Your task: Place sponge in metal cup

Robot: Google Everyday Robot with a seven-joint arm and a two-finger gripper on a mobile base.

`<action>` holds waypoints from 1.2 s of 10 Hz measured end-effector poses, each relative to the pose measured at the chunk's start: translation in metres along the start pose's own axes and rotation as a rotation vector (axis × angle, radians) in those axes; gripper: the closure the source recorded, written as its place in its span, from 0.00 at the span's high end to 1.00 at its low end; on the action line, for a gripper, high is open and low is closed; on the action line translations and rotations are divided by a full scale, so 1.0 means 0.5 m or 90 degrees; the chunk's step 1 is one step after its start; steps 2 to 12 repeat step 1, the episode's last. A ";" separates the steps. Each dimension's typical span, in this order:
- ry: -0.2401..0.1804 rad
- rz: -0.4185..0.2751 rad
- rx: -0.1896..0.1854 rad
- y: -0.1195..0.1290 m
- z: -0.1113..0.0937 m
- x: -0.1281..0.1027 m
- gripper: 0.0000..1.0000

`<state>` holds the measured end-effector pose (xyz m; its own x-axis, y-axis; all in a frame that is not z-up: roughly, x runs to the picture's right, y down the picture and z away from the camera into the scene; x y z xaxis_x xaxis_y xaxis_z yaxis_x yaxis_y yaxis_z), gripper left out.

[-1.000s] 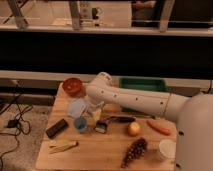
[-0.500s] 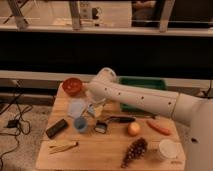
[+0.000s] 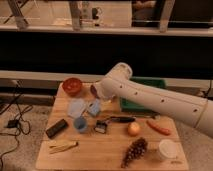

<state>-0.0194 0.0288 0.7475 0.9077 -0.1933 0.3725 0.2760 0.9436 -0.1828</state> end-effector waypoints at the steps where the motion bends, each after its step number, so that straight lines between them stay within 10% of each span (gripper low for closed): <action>1: -0.001 0.001 0.001 0.000 -0.001 0.000 0.80; 12: -0.001 0.001 0.001 0.000 -0.001 0.000 0.80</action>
